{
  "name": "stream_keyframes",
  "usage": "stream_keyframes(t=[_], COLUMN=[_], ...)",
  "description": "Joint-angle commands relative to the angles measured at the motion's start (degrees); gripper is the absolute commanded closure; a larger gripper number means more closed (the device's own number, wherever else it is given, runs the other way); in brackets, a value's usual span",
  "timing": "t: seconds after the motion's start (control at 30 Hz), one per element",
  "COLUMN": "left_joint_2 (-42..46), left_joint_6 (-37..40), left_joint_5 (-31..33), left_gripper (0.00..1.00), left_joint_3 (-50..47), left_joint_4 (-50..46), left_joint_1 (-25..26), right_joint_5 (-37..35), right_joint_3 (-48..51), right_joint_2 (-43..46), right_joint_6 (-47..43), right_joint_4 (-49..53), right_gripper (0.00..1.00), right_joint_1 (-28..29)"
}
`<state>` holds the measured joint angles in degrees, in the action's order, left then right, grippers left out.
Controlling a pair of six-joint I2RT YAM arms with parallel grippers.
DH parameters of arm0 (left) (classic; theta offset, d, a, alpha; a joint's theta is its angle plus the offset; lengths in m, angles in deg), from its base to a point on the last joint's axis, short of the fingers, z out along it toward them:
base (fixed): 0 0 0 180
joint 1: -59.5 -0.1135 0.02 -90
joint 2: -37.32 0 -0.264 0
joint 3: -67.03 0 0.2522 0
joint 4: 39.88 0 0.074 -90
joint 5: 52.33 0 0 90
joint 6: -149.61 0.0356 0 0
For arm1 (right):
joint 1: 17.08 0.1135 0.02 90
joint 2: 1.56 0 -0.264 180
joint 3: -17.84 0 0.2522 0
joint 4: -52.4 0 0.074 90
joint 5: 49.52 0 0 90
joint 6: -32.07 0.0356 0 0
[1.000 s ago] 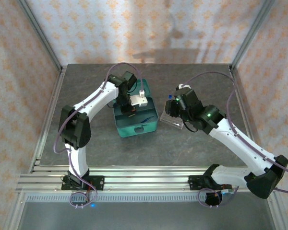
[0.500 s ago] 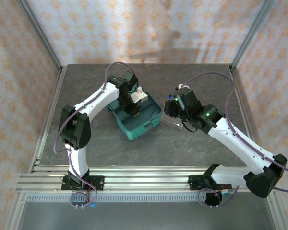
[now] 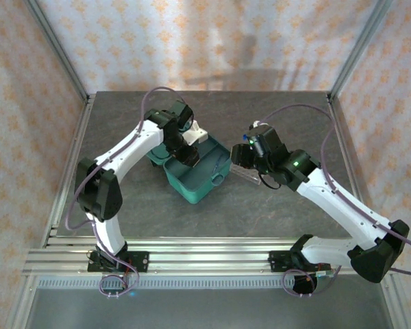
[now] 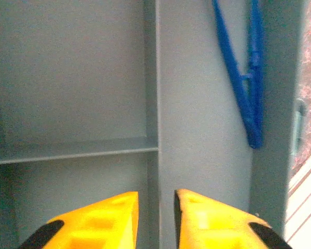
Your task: Organize the chemistry lab equipment
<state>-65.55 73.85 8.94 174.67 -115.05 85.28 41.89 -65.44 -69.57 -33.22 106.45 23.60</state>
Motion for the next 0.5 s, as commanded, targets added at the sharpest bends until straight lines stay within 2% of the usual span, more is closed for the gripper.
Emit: stream_keyframes(t=[0.0, 0.27, 0.33, 0.47], left_joint_2=[4.2, 7.8, 9.5, 10.8], left_joint_6=[0.6, 1.6, 1.5, 1.0], left_joint_5=[-0.9, 2.2, 3.4, 1.7], left_gripper=[0.68, 0.67, 0.64, 0.63], left_joint_3=[-0.8, -1.4, -2.1, -1.2], left_joint_4=[-1.4, 0.2, 1.9, 2.8], left_joint_1=[0.1, -0.3, -1.1, -4.8], right_joint_5=[1.1, 4.1, 5.1, 6.9], right_joint_3=[1.6, 3.6, 5.0, 7.8], right_joint_2=[-1.2, -1.7, -1.4, -1.2], right_joint_6=[1.1, 3.5, 4.8, 8.1], right_joint_4=[-1.5, -3.5, -5.0, -8.4], right_gripper=[0.49, 0.49, 0.49, 0.49], right_joint_1=[-0.2, -0.3, -0.3, -0.3])
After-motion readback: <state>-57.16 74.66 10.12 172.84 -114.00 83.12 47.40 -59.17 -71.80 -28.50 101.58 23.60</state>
